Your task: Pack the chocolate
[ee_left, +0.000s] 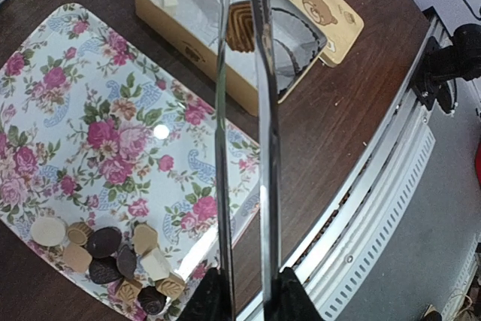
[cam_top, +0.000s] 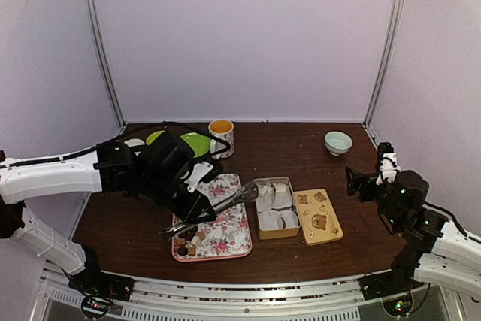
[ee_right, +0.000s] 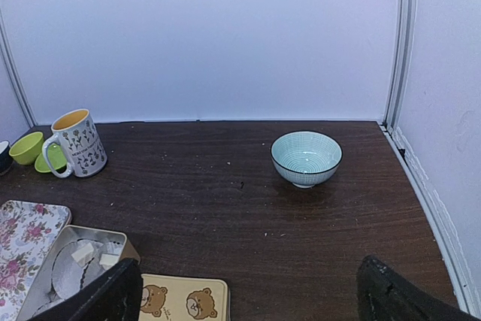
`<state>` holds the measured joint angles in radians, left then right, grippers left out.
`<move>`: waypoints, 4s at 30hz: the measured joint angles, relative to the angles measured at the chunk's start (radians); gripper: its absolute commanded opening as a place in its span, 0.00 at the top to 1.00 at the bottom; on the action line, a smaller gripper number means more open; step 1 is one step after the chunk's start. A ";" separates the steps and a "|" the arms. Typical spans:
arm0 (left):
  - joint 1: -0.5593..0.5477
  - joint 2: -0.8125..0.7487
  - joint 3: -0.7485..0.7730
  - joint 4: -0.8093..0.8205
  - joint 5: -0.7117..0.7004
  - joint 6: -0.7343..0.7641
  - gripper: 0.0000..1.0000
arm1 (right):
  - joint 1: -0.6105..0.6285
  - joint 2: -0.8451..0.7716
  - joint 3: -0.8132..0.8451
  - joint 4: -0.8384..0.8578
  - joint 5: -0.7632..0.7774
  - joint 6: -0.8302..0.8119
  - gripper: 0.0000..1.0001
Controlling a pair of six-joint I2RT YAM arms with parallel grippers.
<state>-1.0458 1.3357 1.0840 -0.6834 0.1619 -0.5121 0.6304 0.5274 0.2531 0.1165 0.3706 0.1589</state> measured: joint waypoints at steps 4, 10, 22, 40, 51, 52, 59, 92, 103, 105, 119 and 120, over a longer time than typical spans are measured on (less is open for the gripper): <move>-0.006 0.023 -0.010 0.041 0.044 0.005 0.77 | 0.000 0.000 0.000 0.000 0.000 0.000 0.00; -0.022 0.094 -0.008 0.074 0.070 0.009 0.77 | 0.000 -0.001 0.000 0.000 0.000 0.000 0.00; -0.062 0.219 0.040 0.088 0.085 0.021 0.77 | 0.000 -0.006 -0.001 0.000 0.000 0.000 0.00; -0.068 0.258 0.094 0.081 0.084 0.037 0.76 | 0.000 -0.006 -0.001 0.000 0.000 0.000 0.00; -0.077 0.365 0.171 0.107 0.085 0.048 0.77 | 0.000 -0.006 -0.001 0.000 0.000 0.000 0.00; -0.079 0.372 0.171 0.113 0.085 0.048 0.77 | 0.000 -0.006 -0.001 0.000 0.000 0.000 0.00; -0.082 0.393 0.171 0.159 0.086 0.028 0.77 | 0.000 -0.006 -0.001 0.000 0.000 0.000 0.00; -0.090 0.389 0.182 0.172 0.017 -0.010 0.58 | 0.000 -0.006 -0.003 0.000 0.000 0.000 0.00; -0.090 0.177 0.154 -0.014 -0.103 -0.011 0.58 | 0.000 -0.006 -0.003 0.000 0.000 0.000 0.00; -0.090 0.146 0.136 -0.057 -0.114 -0.014 0.58 | 0.000 -0.006 -0.003 0.000 0.000 0.000 0.00; -0.090 -0.054 0.042 -0.426 -0.125 -0.144 0.57 | 0.000 -0.003 -0.003 0.000 -0.001 -0.003 0.00; -0.090 -0.060 0.042 -0.448 -0.125 -0.154 0.57 | 0.000 -0.003 -0.003 0.000 -0.001 -0.003 0.00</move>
<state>-1.1362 1.2758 1.1255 -1.1316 0.0368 -0.6662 0.6304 0.5247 0.2501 0.1165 0.3698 0.1562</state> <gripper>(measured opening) 0.432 0.999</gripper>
